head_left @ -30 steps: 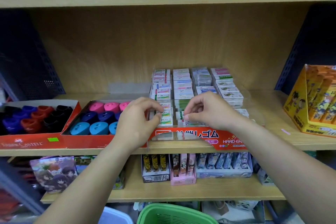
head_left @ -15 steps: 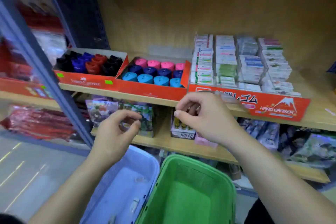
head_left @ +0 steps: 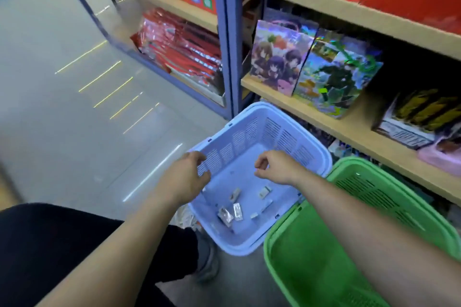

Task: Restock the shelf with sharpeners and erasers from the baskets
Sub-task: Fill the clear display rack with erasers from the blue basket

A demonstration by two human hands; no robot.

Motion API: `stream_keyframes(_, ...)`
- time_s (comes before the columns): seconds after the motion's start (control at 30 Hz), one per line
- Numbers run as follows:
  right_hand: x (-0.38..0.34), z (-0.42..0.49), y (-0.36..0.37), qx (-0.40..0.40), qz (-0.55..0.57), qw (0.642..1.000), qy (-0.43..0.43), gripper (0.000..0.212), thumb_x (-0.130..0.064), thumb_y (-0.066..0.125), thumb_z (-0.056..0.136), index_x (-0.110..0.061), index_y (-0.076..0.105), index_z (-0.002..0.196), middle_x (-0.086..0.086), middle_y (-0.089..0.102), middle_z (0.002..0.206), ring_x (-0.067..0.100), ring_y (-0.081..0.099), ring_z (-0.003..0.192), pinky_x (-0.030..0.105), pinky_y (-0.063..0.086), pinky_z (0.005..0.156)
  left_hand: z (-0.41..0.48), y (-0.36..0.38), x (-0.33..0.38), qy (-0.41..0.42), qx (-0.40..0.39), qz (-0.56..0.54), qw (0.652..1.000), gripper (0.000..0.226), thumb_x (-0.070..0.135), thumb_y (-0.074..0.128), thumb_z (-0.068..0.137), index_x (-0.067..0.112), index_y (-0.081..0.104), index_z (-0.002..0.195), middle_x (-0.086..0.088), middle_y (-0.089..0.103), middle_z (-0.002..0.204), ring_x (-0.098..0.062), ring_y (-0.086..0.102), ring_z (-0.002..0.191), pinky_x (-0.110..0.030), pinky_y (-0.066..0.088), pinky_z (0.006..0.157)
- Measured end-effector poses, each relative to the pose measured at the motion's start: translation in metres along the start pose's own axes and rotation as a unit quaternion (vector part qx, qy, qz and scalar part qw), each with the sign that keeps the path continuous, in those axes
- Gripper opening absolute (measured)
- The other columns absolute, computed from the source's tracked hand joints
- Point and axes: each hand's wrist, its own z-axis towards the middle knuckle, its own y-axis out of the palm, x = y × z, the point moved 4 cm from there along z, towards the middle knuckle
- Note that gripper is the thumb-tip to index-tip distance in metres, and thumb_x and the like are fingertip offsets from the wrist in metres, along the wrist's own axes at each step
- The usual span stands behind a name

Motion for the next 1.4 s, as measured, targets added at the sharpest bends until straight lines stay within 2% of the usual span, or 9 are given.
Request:
stream_keyframes(0.17, 0.037, 0.076, 0.057, -0.087, -0.108, 0.989, 0.048, 0.057, -0.032, 0.071, 0.091, -0.013, 0.052, 0.141, 0.012, 0.053, 0.14, 0.029, 0.05, 0.131, 0.032, 0.04, 0.103, 0.027, 0.011, -0.045, -0.039, 0.069, 0.026, 0.997, 0.052, 0.025, 0.068, 0.09, 0.013, 0.054, 0.139, -0.011, 0.054, 0.134, -0.035, 0.051, 0.124, -0.044, 0.046, 0.097)
stream_keyframes(0.37, 0.1, 0.123, 0.07, -0.083, -0.138, 0.968, 0.191, 0.082, -0.038, 0.069, 0.092, -0.007, 0.025, 0.154, 0.024, 0.033, 0.152, 0.042, 0.044, 0.133, 0.048, 0.044, 0.105, 0.061, 0.033, -0.078, -0.064, 0.101, -0.025, 0.993, 0.038, 0.021, 0.068, 0.091, 0.014, 0.061, 0.127, -0.01, 0.06, 0.122, -0.034, 0.057, 0.111, -0.035, 0.041, 0.085)
stream_keyframes(0.53, 0.116, 0.124, 0.087, -0.135, -0.13, 0.954, 0.236, 0.079, -0.033, 0.07, 0.09, -0.013, 0.026, 0.154, 0.024, 0.027, 0.155, 0.043, 0.046, 0.131, 0.049, 0.045, 0.106, 0.069, 0.042, -0.083, -0.086, 0.128, -0.086, 0.984, 0.029, 0.023, 0.07, 0.089, 0.02, 0.066, 0.118, -0.003, 0.065, 0.114, -0.027, 0.06, 0.1, -0.026, 0.035, 0.077)
stream_keyframes(0.67, 0.108, 0.125, 0.108, -0.166, -0.047, 0.963, 0.206, 0.064, -0.023, 0.073, 0.089, -0.009, 0.044, 0.145, 0.014, 0.051, 0.143, 0.03, 0.054, 0.125, 0.036, 0.046, 0.099, 0.072, 0.043, -0.084, -0.097, 0.14, -0.095, 0.981, 0.024, 0.022, 0.07, 0.088, 0.023, 0.067, 0.112, 0.0, 0.066, 0.111, -0.026, 0.06, 0.095, -0.03, 0.038, 0.076)
stream_keyframes(0.77, 0.109, 0.13, 0.1, -0.091, -0.077, 0.977, 0.179, 0.059, -0.023, 0.072, 0.09, -0.016, 0.047, 0.143, 0.012, 0.047, 0.145, 0.031, 0.049, 0.129, 0.04, 0.046, 0.103, 0.073, 0.044, -0.085, -0.097, 0.146, -0.102, 0.979, 0.022, 0.023, 0.07, 0.087, 0.023, 0.067, 0.109, 0.002, 0.064, 0.105, -0.022, 0.057, 0.09, -0.028, 0.036, 0.075)
stream_keyframes(0.87, 0.12, 0.131, 0.087, -0.061, -0.102, 0.961, 0.248, 0.078, -0.029, 0.069, 0.089, -0.016, 0.025, 0.153, 0.016, 0.02, 0.155, 0.044, 0.032, 0.137, 0.047, 0.039, 0.108, 0.073, 0.044, -0.087, -0.099, 0.152, -0.102, 0.978, 0.02, 0.025, 0.068, 0.087, 0.025, 0.066, 0.106, 0.007, 0.06, 0.1, -0.014, 0.051, 0.085, -0.027, 0.035, 0.074)
stream_keyframes(1.03, 0.117, 0.124, 0.11, -0.155, -0.024, 0.948, 0.278, 0.112, -0.03, 0.078, 0.085, -0.021, -0.006, 0.16, 0.012, 0.005, 0.159, 0.041, 0.031, 0.143, 0.045, 0.037, 0.114, 0.073, 0.045, -0.087, -0.106, 0.152, -0.107, 0.977, 0.018, 0.028, 0.067, 0.087, 0.029, 0.064, 0.104, 0.01, 0.057, 0.096, -0.012, 0.048, 0.083, -0.027, 0.035, 0.072)
stream_keyframes(1.27, 0.08, 0.113, 0.163, -0.304, 0.048, 0.941, 0.137, 0.083, -0.015, 0.081, 0.082, -0.024, 0.035, 0.151, 0.006, 0.043, 0.137, 0.022, 0.056, 0.116, 0.028, 0.05, 0.092, 0.074, 0.046, -0.088, -0.115, 0.157, -0.117, 0.974, 0.016, 0.03, 0.066, 0.085, 0.031, 0.064, 0.101, 0.013, 0.057, 0.094, -0.009, 0.047, 0.08, -0.024, 0.032, 0.069)
stream_keyframes(1.4, 0.079, 0.133, 0.147, -0.177, -0.029, 0.98, 0.086, 0.057, -0.016, 0.07, 0.087, -0.024, 0.05, 0.139, 0.007, 0.05, 0.141, 0.028, 0.052, 0.129, 0.034, 0.047, 0.103, 0.075, 0.047, -0.089, -0.111, 0.156, -0.115, 0.975, 0.016, 0.033, 0.065, 0.084, 0.032, 0.063, 0.1, 0.012, 0.057, 0.096, -0.009, 0.047, 0.082, -0.025, 0.033, 0.071)
